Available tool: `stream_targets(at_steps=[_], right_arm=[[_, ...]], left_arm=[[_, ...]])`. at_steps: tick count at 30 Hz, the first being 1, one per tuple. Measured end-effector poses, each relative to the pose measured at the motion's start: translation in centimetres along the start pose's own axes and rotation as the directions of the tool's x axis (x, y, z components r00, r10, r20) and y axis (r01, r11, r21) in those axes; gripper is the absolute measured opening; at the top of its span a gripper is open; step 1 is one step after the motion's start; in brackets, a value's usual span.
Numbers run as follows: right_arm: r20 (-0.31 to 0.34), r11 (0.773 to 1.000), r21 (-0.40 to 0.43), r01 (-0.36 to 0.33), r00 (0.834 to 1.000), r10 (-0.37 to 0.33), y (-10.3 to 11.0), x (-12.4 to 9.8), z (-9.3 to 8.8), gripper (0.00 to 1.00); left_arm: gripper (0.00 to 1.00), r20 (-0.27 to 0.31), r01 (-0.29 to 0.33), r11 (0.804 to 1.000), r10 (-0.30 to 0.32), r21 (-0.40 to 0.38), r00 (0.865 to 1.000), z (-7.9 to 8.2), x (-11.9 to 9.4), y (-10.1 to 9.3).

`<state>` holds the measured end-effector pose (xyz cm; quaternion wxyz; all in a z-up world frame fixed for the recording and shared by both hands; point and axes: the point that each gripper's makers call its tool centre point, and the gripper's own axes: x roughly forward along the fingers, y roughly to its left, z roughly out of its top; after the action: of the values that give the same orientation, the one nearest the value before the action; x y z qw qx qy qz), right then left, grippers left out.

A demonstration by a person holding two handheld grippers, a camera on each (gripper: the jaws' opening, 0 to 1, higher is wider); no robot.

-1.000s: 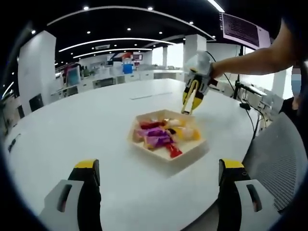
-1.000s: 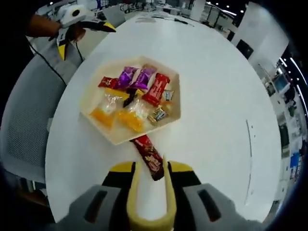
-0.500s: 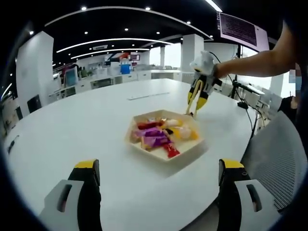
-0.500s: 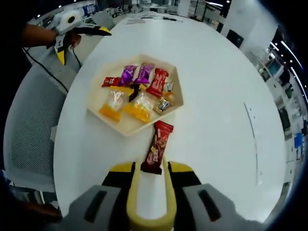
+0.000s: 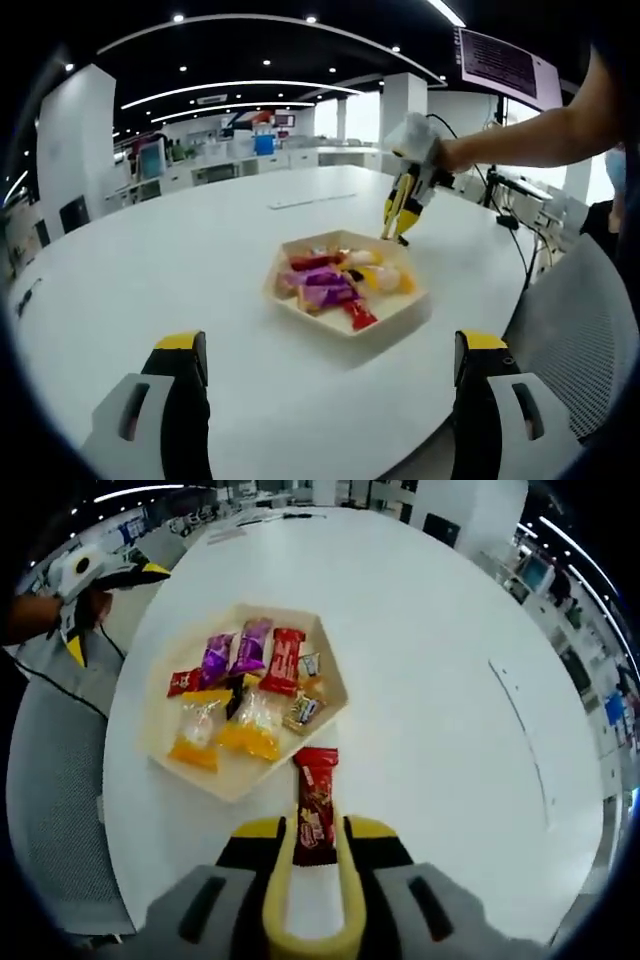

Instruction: Place the target food into the container with the food tongs after gripping and lifting it, then release it inside without dropping or visibly crushing the food.

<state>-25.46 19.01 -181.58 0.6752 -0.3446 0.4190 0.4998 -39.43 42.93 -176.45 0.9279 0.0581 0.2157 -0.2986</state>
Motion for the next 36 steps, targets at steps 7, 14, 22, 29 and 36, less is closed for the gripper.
stream_targets(at_steps=[7, 14, 22, 29, 36], right_arm=[[0.014, 1.000, 0.017, -0.003, 1.000, 0.003, -0.1, 0.0, 0.1, 0.20], [0.026, 0.998, 0.063, 0.007, 1.000, -0.009, -0.7, -0.7, 0.1, 0.20], [0.049, 0.995, 0.091, 0.041, 0.998, -0.046, -2.0, -2.5, 0.1, 0.21], [0.115, 0.994, 0.107, 0.032, 0.992, -0.044, -1.6, -4.3, 2.5, 0.21], [0.139, 0.996, 0.081, 0.029, 0.989, -0.040, -0.6, -5.0, 4.7, 0.21]], left_arm=[[0.99, 0.002, -0.001, 1.000, 0.001, 0.001, 1.000, 0.0, 0.0, 0.0], [0.99, 0.002, 0.000, 1.000, 0.000, 0.003, 1.000, 0.0, 0.0, 0.0], [0.99, 0.004, 0.000, 1.000, 0.000, 0.007, 1.000, 0.1, 0.0, 0.0], [0.99, 0.008, -0.001, 1.000, 0.001, 0.010, 1.000, 0.2, -0.1, -0.1], [0.99, 0.013, -0.001, 1.000, 0.001, 0.017, 1.000, 0.3, -0.1, -0.1]])
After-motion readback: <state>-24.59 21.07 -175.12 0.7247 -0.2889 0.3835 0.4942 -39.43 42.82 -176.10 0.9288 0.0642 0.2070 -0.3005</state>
